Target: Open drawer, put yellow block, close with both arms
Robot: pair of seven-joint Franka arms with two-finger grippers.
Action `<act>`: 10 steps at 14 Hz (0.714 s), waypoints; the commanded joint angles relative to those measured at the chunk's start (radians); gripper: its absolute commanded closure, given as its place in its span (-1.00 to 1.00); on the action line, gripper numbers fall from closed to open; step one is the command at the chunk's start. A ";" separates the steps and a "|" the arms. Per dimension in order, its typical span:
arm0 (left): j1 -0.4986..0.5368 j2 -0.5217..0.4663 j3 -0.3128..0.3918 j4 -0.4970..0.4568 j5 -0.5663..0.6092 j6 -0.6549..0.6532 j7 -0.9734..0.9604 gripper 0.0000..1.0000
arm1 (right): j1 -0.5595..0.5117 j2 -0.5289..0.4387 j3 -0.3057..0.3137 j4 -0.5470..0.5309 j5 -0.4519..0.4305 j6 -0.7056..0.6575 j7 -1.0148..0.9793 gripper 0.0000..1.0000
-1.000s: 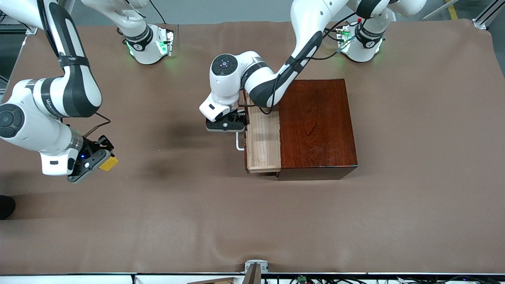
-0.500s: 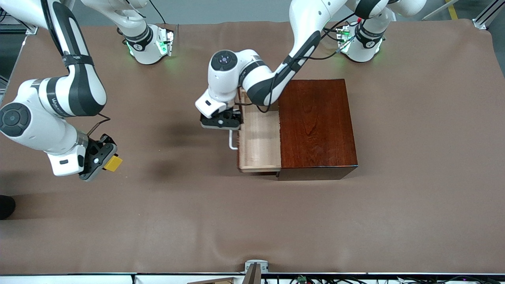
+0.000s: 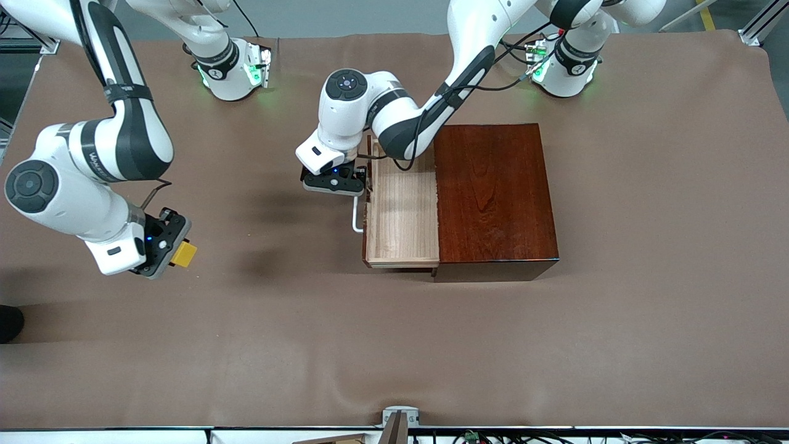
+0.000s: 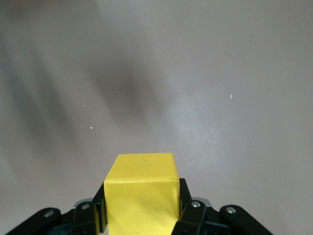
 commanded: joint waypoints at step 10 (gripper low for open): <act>0.337 -0.475 0.016 -0.014 -0.030 -0.665 0.146 -1.00 | 0.357 0.014 0.008 0.208 0.006 -0.031 -0.040 1.00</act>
